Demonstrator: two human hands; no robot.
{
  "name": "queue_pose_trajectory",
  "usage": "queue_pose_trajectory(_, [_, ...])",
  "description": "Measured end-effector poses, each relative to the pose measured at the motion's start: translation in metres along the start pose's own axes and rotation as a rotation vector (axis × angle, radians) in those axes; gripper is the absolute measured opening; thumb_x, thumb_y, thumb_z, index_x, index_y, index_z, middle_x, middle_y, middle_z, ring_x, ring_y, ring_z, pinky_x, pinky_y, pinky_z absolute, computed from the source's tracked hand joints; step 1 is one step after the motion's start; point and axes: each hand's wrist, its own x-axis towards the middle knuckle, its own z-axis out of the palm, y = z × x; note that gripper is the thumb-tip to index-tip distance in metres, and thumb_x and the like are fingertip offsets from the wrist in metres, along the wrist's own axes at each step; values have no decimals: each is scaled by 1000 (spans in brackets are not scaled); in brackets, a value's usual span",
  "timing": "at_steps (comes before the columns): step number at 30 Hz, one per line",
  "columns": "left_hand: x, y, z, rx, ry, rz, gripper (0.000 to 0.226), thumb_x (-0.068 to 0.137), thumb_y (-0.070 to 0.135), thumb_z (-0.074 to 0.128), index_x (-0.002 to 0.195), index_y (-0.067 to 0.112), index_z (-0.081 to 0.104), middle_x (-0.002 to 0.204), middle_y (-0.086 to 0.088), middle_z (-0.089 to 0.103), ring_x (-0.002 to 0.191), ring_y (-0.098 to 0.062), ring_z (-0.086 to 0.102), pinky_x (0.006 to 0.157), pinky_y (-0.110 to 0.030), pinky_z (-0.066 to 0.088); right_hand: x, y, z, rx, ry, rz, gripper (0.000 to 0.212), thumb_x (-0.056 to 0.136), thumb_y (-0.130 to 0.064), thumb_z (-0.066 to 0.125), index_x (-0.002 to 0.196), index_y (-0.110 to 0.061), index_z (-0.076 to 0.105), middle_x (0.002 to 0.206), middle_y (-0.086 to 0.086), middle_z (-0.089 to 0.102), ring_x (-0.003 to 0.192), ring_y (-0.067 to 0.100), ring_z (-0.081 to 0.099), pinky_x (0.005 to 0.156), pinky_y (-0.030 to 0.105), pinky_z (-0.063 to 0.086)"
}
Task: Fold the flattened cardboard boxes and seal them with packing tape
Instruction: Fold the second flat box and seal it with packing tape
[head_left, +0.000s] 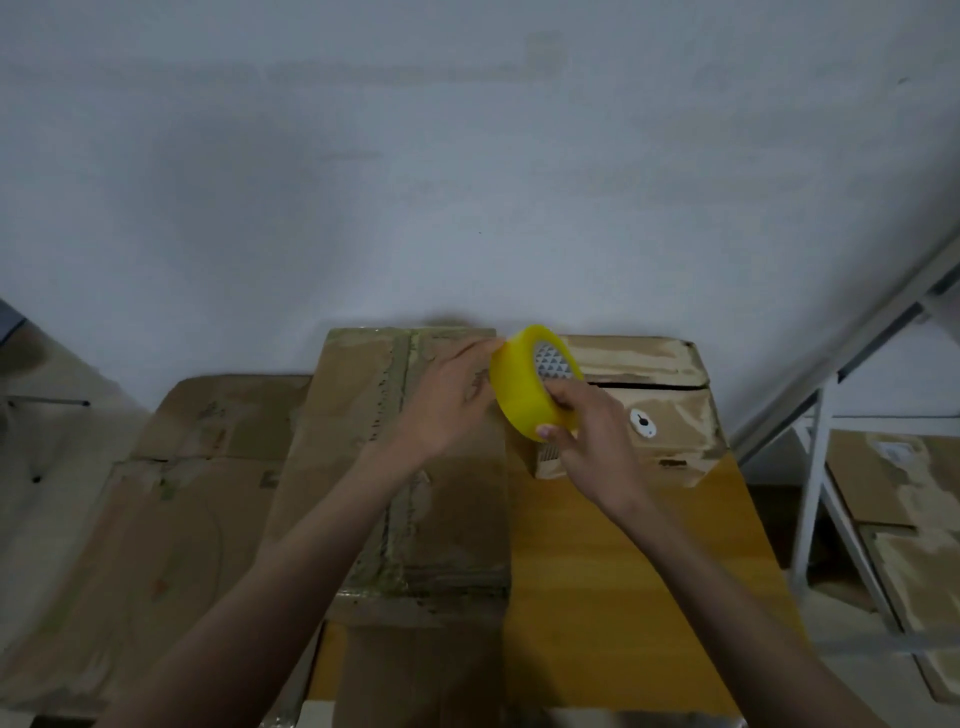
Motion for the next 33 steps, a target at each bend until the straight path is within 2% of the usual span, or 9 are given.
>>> queue_pose_trajectory(2, [-14,-1,-5,-9,46,29,44,91,7,60,134,3,58,136,-12,58,126,-24,54,111,-30,38,-3,-9,5,29,-7,-5,39,81,-11,77,119,-13,66,122,2,67,117,26,58,99,51,43])
queue_pose_trajectory(6, [-43,0,-15,9,84,78,45,90,5,62,135,4,57,134,-8,56,124,-20,54,108,-35,43,-13,-31,14,76,8,8,36,83,-15,76,118,-13,67,117,3,68,112,27,60,96,53,45])
queue_pose_trajectory(11, [-78,-1,-29,47,85,65,50,91,6,62,140,8,53,136,-6,50,123,-19,52,104,-38,44,-26,-66,28,90,61,4,30,81,-13,78,108,-8,67,102,7,69,95,26,63,81,48,53])
queue_pose_trajectory(14, [-97,0,-40,82,94,56,51,92,9,61,142,8,51,137,-6,48,122,-23,53,102,-44,47,-35,-87,38,69,90,22,29,80,-16,80,106,-9,67,95,6,69,89,23,62,77,45,53])
queue_pose_trajectory(20, [-133,-4,-64,134,121,114,48,95,15,59,143,10,50,137,-3,46,120,-19,52,94,-42,52,-52,-122,59,138,92,109,29,84,-20,78,109,-11,67,97,3,69,92,17,62,82,37,52])
queue_pose_trajectory(24, [-151,-5,-77,165,156,174,44,93,13,62,137,9,56,131,-6,53,112,-23,58,87,-45,54,-61,-140,68,214,96,172,30,86,-19,77,112,-9,67,98,9,71,94,23,64,84,40,53])
queue_pose_trajectory(29, [-170,-8,-86,173,182,250,44,91,8,63,135,8,58,128,-9,56,106,-26,60,85,-44,55,-63,-152,76,368,64,273,38,88,-18,75,121,-4,66,110,15,70,106,28,64,94,47,51])
queue_pose_trajectory(31, [-175,-10,-88,162,189,269,44,91,7,63,135,7,58,129,-10,56,107,-27,60,86,-44,54,-64,-156,77,436,55,302,41,88,-20,74,126,-8,65,116,11,70,111,23,64,97,43,51])
queue_pose_trajectory(33, [-178,-13,-90,158,195,285,44,91,5,62,135,7,58,131,-11,56,112,-28,60,88,-45,53,-65,-161,76,552,48,287,29,89,-17,72,118,-15,71,110,6,73,105,15,66,92,35,53])
